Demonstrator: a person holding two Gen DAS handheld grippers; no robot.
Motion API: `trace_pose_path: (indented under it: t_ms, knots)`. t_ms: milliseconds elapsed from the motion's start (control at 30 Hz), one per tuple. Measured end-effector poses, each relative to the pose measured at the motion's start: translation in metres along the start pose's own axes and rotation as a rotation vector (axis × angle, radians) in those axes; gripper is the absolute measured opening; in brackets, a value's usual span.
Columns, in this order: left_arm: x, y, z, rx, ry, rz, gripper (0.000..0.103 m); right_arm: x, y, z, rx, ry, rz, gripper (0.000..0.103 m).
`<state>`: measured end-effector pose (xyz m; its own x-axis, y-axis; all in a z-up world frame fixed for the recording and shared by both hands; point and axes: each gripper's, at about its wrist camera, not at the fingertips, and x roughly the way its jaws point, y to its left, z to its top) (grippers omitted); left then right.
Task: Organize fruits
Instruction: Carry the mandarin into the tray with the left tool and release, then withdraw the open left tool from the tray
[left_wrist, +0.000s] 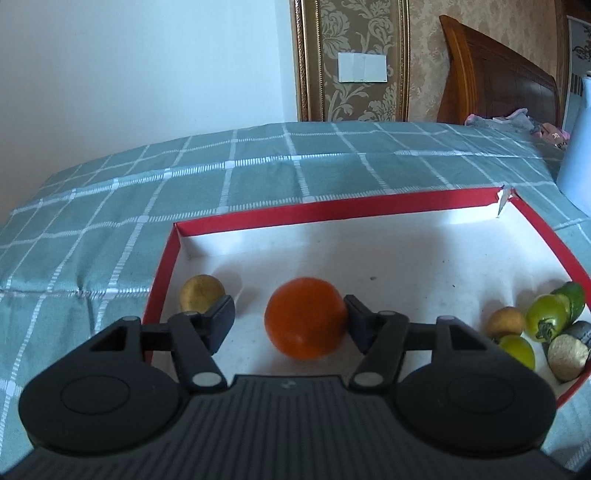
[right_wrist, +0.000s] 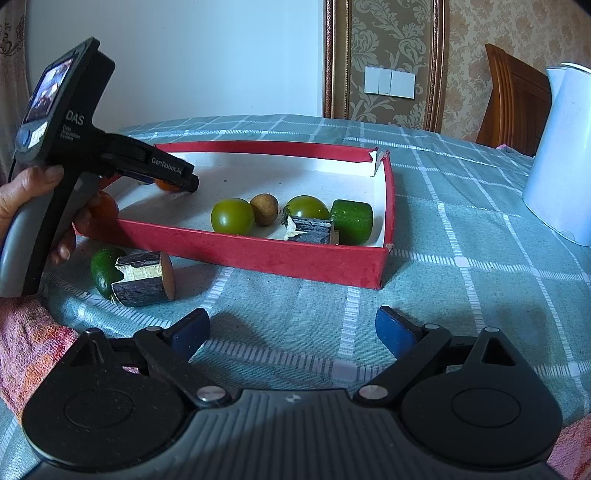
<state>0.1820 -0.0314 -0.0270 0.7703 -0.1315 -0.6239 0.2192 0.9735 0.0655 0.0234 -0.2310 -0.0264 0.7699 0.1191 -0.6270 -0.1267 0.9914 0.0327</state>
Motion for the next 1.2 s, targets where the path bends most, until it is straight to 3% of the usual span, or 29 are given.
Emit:
trace_pose_path:
  t_ms: [200,367,433,733,1200]
  knots:
    - [-0.002,0.001,0.0,0.007,0.005,0.007,0.064,0.0,0.0,0.0,0.0,0.0,0.0,0.098]
    - [-0.009,-0.001,-0.001,0.013,0.0,0.039,0.071,0.0,0.0,0.001,0.0,0.001,0.0,0.098]
    - [-0.014,0.001,-0.003,0.01,-0.005,0.045,0.08,0.0,0.0,0.001,0.0,0.001,0.0,0.098]
    - [-0.036,0.003,-0.01,0.028,-0.045,0.108,0.089,0.0,0.001,0.001,0.0,0.001,0.0,0.098]
    - [-0.124,0.019,-0.037,-0.051,-0.163,0.126,0.097,0.0,0.0,0.002,0.0,0.002,-0.001,0.098]
